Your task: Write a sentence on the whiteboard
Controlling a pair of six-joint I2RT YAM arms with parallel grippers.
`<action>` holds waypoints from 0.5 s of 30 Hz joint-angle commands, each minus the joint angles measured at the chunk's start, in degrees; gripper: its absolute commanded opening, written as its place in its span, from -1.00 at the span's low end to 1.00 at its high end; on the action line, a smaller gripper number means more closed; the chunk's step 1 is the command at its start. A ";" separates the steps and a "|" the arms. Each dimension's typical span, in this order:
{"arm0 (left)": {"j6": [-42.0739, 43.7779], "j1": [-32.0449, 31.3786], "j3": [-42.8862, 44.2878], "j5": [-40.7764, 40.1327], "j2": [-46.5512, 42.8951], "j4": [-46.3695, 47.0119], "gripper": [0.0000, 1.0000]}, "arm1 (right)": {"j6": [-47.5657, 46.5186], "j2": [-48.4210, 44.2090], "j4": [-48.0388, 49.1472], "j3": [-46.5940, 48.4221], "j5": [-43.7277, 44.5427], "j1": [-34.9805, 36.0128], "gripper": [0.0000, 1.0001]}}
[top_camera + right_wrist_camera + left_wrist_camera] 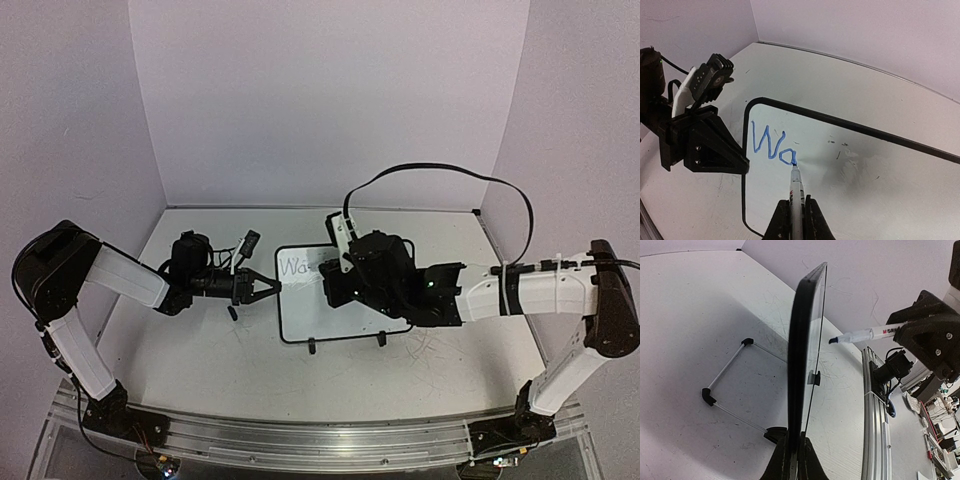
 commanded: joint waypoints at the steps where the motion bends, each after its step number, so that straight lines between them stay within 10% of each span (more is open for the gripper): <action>1: 0.65 -0.87 1.26 2.31 -1.70 -0.14 -1.00 | -1.00 -2.26 2.86 0.35 2.31 -0.25 -1.00; 15: 0.65 -0.84 1.37 2.29 -1.73 -0.26 -1.00 | -2.21 1.16 2.20 3.51 1.03 -0.24 -1.00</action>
